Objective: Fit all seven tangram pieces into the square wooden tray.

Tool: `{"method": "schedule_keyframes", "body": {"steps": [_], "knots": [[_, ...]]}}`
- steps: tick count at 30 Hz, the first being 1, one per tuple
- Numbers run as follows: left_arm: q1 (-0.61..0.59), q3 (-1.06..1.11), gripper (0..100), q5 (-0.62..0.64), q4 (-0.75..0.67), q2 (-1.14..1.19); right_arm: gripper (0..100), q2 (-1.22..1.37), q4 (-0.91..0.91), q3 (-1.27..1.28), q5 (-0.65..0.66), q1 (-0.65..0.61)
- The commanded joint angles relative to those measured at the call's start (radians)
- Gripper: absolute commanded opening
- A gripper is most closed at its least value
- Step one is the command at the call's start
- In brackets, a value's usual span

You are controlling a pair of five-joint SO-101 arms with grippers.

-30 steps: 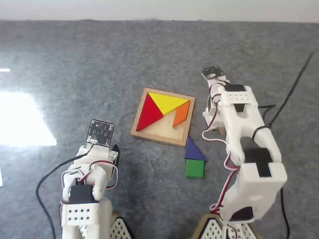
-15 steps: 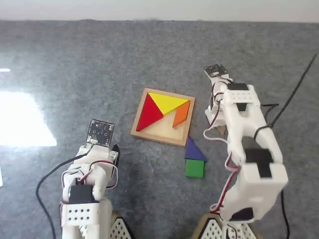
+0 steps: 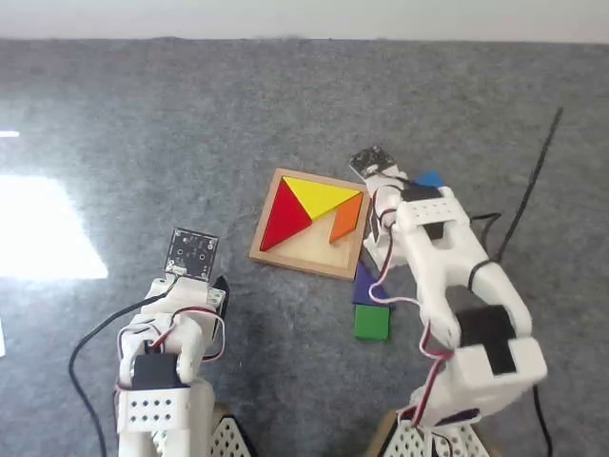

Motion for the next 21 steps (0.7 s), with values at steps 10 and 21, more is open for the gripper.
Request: {"method": "schedule_keyframes", "body": {"steps": [10, 21], "knots": [[-0.006, -0.008, 15, -0.012, 0.0, -0.015, 29.9, 0.367, 0.196, -0.476, 0.0, 0.124], [-0.006, -0.008, 15, -0.012, 0.0, -0.015, 17.6, 0.378, 0.18, -0.496, -0.049, 0.165]]}}
